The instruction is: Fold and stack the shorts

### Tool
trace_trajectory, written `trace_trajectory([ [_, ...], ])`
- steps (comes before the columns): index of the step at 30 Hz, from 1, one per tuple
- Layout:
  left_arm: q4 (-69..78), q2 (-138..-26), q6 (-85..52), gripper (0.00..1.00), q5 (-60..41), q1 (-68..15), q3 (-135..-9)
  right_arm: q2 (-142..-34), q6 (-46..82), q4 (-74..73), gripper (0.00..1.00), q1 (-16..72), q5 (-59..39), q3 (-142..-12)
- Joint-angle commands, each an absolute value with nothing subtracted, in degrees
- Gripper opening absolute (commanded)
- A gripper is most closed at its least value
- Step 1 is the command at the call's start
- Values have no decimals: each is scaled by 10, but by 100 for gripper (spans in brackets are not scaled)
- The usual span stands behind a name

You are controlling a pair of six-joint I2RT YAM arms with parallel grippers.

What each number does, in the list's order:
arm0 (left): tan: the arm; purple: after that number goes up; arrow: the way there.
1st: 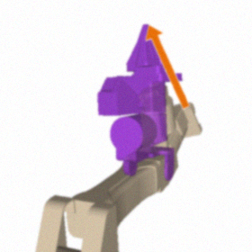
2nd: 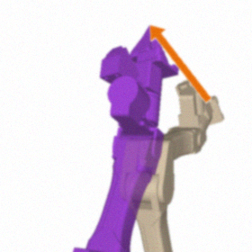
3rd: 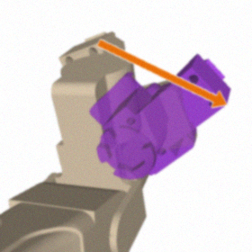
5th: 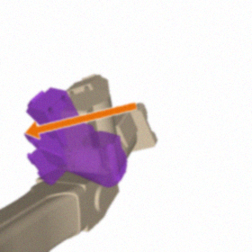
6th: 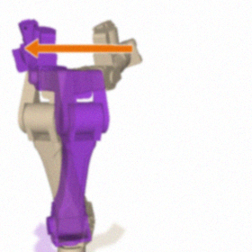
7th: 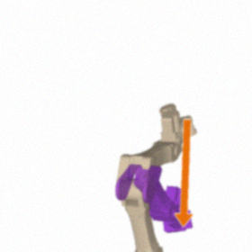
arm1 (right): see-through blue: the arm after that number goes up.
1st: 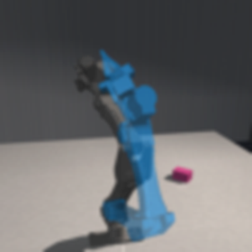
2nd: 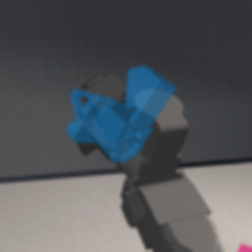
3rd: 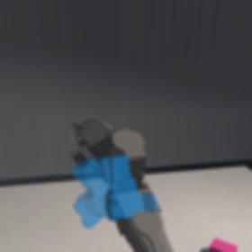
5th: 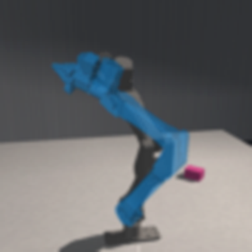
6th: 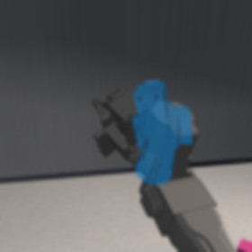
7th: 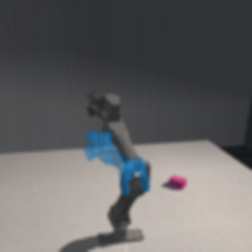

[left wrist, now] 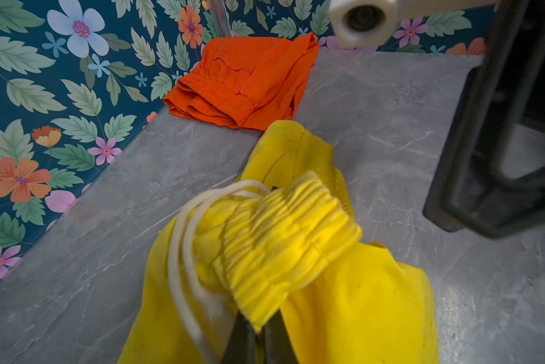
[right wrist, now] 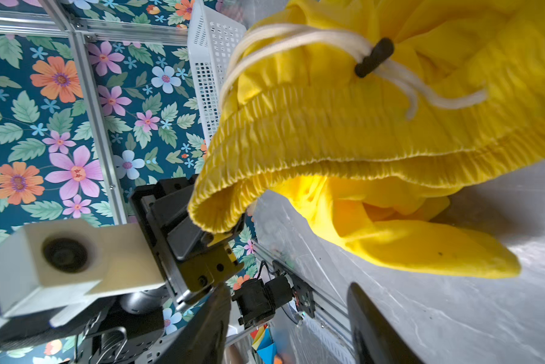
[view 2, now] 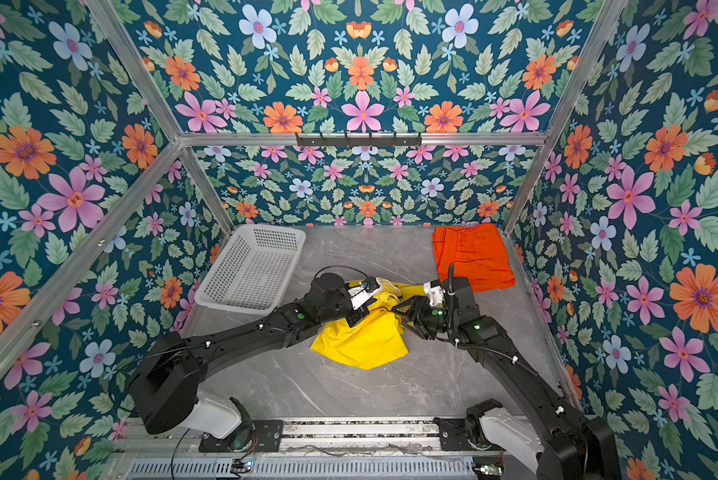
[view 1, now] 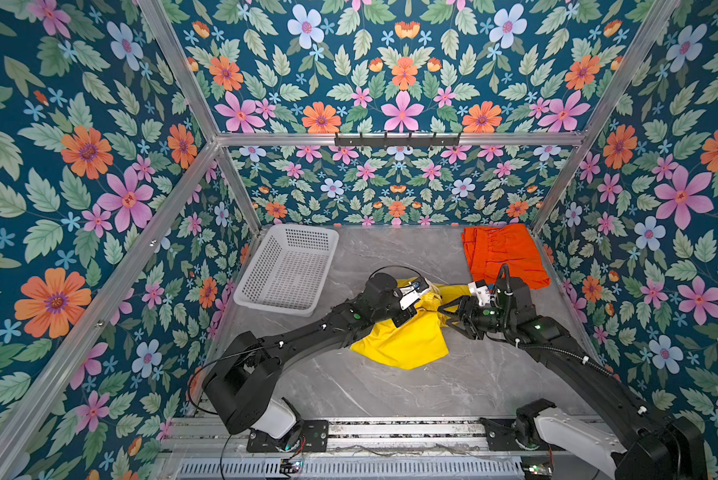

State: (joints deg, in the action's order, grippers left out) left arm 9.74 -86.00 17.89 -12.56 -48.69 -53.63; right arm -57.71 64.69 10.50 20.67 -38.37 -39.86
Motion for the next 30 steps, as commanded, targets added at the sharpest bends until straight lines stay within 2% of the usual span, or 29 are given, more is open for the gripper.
trace_trajectory([
  [1,87,-861,168,0,-141,-487,-540,-571,748,4,63,216,-356,-385],
  [8,79,-867,166,0,-148,-492,-543,-607,842,-122,65,235,-331,-355],
  [21,77,-866,164,0,-175,-506,-553,-667,859,-155,63,245,-303,-370],
  [23,79,-864,165,0,-190,-508,-552,-675,848,-148,59,246,-298,-380],
  [27,79,-855,165,1,-198,-509,-549,-704,812,-130,31,244,-296,-400],
  [29,72,-846,155,8,-174,-509,-548,-703,785,-110,18,240,-291,-413],
  [30,67,-839,149,19,-155,-506,-548,-698,764,-91,13,236,-289,-425],
])
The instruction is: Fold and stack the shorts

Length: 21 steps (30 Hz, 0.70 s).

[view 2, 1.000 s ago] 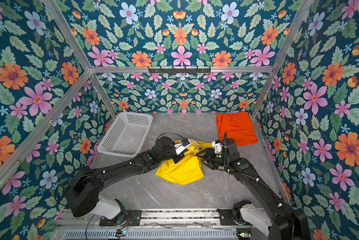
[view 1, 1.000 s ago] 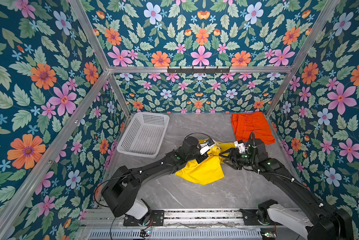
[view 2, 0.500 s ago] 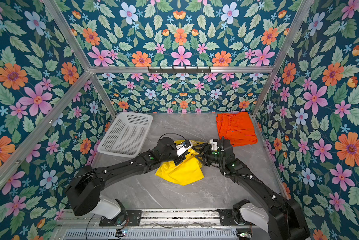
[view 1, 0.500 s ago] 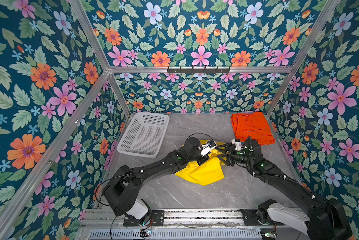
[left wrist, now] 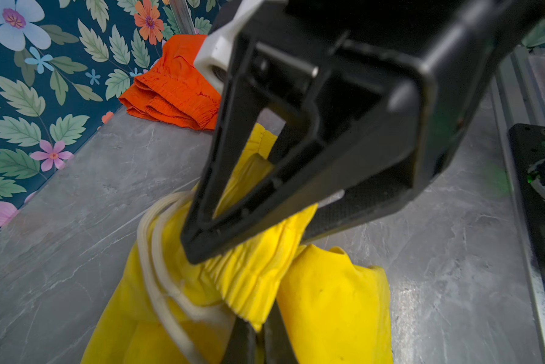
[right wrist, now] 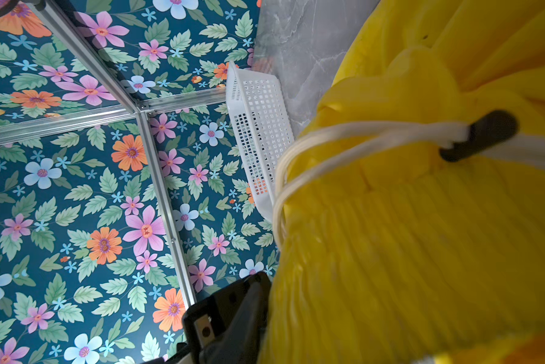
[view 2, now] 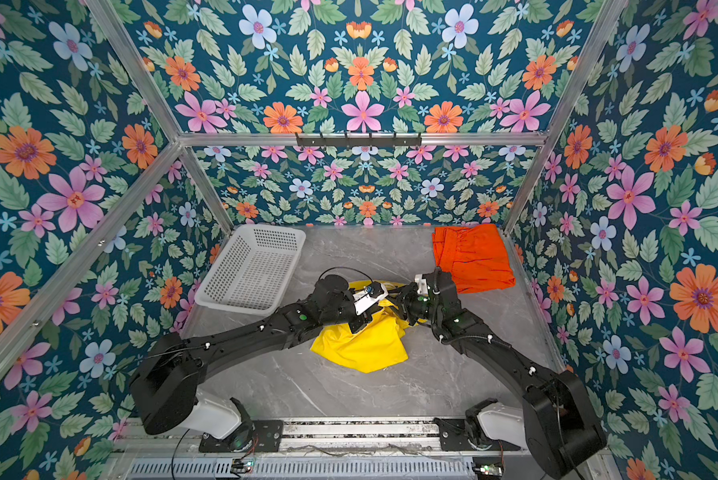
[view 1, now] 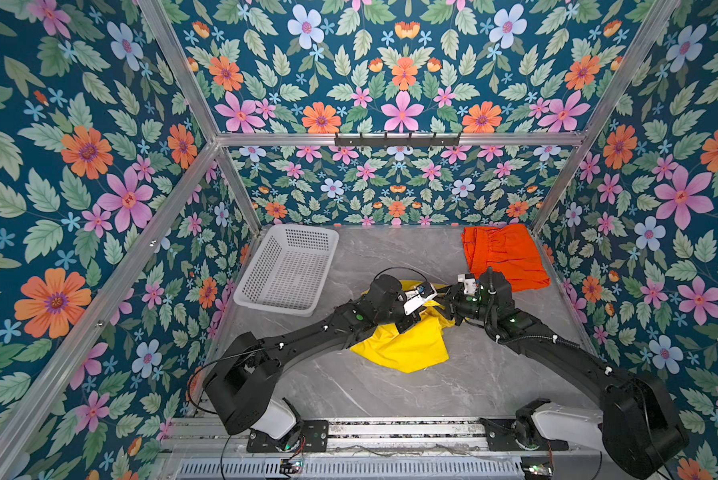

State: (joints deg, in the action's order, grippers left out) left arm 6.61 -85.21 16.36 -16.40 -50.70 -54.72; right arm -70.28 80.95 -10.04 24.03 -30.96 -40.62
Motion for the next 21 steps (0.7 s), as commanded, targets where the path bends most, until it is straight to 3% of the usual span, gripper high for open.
trace_trajectory([
  [1,63,-829,142,30,-138,-504,-545,-692,740,-64,10,234,-286,-444],
  [4,48,-794,117,51,-117,-486,-534,-684,653,12,5,229,-286,-523],
  [6,46,-768,93,56,-103,-470,-520,-686,599,46,3,229,-287,-582],
  [13,76,-671,-17,65,-127,-393,-437,-744,450,153,2,229,-289,-792],
  [21,98,-623,-57,64,-149,-392,-397,-774,396,172,1,232,-229,-931],
])
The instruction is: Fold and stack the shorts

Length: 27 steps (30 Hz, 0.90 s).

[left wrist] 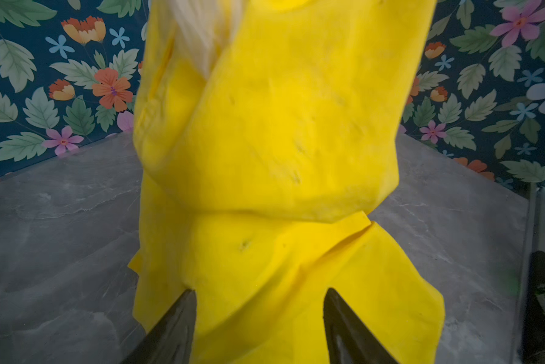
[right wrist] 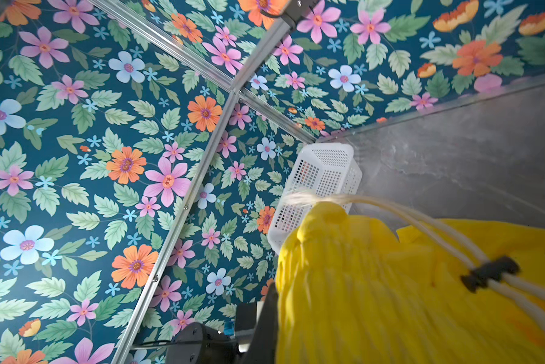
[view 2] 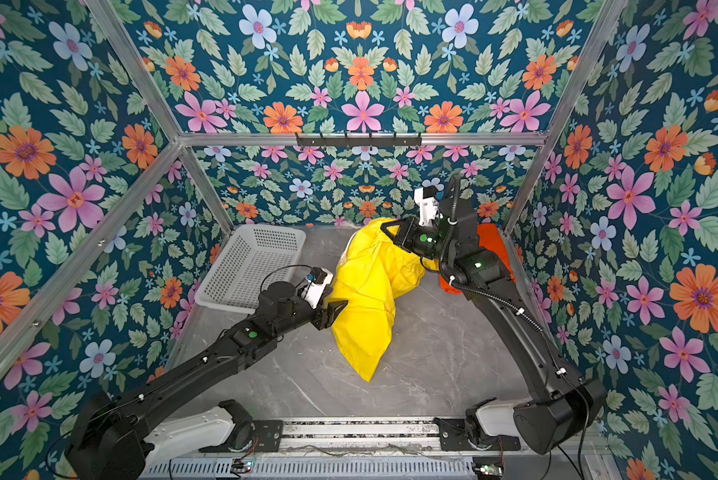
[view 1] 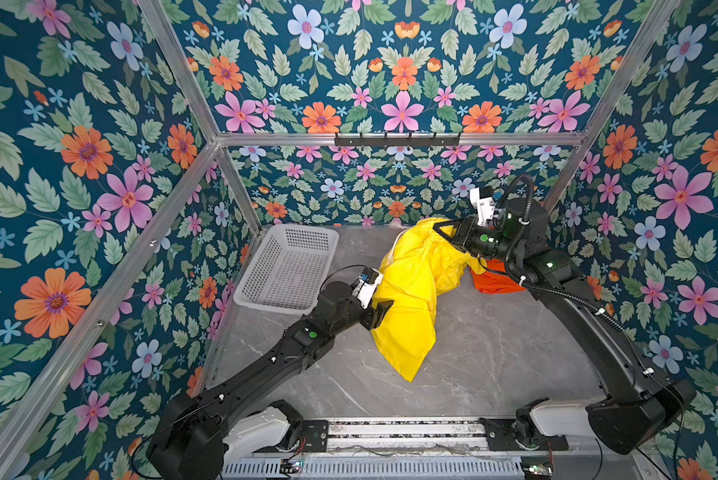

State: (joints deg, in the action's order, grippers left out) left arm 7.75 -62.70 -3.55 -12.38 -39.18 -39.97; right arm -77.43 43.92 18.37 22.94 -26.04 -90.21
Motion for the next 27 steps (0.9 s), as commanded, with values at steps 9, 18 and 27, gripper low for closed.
trace_trajectory([
  [9,82,-672,12,64,-90,-462,-386,-793,355,163,1,232,-128,-1011],
  [18,176,-748,21,70,-30,-493,-353,-826,344,190,1,232,-123,-1058],
  [27,324,-827,-41,76,4,-495,-351,-834,321,237,0,231,-207,-1083],
])
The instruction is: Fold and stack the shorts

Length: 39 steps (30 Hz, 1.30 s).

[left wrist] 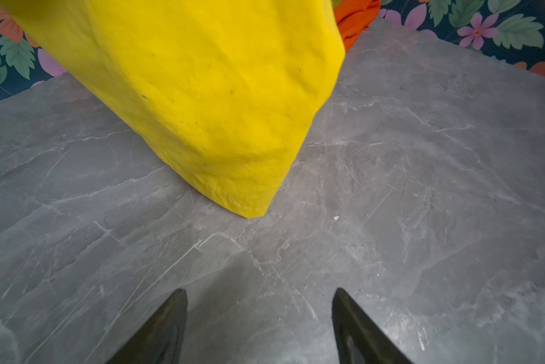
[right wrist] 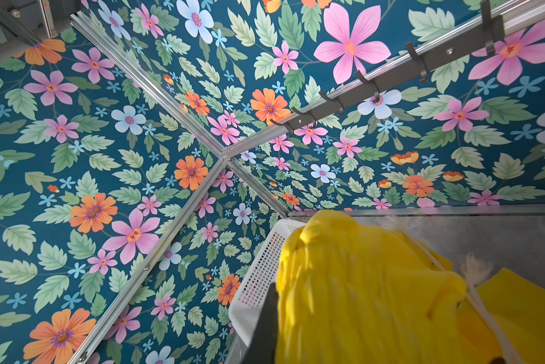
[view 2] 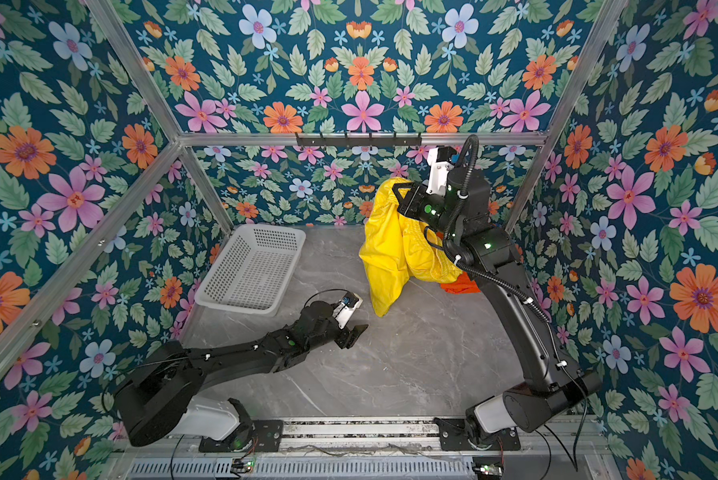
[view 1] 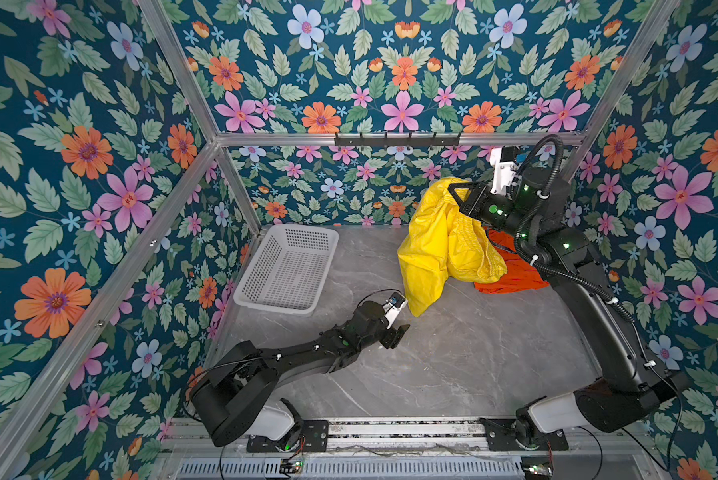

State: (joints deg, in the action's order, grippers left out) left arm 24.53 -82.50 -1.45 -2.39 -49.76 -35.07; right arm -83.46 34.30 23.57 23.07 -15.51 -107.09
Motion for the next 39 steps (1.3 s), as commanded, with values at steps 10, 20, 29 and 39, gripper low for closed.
trace_trajectory([
  [10,309,-734,-30,79,16,-467,-294,-826,224,405,0,152,-434,-1049],
  [20,233,-699,-139,76,-105,-371,-285,-734,231,455,0,-38,-436,-774],
  [29,172,-799,-258,73,-197,-346,-354,-682,262,426,0,-92,-413,-621],
  [39,182,-868,-241,72,-222,-347,-355,-678,263,414,0,-93,-419,-609],
])
